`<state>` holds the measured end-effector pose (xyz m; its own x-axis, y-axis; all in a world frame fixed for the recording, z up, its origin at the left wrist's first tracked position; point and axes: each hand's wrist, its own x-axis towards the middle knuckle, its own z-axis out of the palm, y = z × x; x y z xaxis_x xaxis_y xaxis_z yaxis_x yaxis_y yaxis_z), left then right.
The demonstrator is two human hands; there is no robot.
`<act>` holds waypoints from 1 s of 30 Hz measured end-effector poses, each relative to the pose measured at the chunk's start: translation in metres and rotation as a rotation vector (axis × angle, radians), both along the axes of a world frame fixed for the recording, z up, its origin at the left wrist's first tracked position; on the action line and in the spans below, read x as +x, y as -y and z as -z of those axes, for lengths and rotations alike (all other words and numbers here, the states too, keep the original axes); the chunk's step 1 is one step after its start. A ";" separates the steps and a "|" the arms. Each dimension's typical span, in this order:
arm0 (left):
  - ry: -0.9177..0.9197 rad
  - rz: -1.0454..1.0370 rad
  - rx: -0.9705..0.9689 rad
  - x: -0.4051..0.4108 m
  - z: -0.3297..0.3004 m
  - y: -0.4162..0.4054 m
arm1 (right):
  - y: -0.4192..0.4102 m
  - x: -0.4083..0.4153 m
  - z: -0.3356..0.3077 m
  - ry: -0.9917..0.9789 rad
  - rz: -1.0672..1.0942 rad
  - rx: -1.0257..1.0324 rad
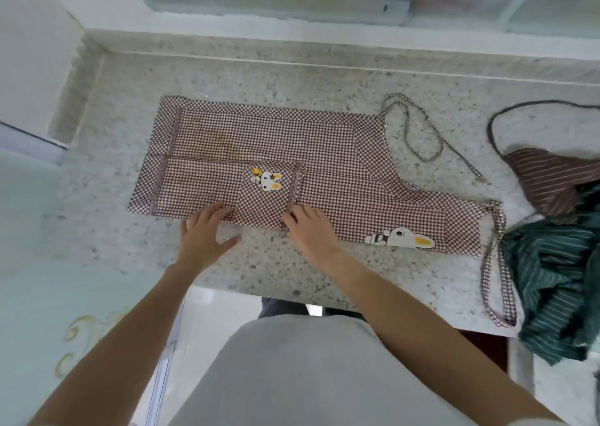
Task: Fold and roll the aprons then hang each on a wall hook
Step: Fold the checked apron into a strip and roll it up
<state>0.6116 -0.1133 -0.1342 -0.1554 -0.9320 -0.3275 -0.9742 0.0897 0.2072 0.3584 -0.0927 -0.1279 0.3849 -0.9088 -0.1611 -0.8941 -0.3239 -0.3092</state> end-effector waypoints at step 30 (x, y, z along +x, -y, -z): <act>0.058 0.207 -0.109 0.063 -0.068 0.148 | 0.088 -0.045 -0.060 -0.132 0.329 -0.001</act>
<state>0.6748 -0.2613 -0.0666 -0.3304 -0.9127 -0.2403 -0.9428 0.3072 0.1297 0.3138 -0.1809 -0.0682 0.0474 -0.9809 -0.1888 -0.9830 -0.0122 -0.1834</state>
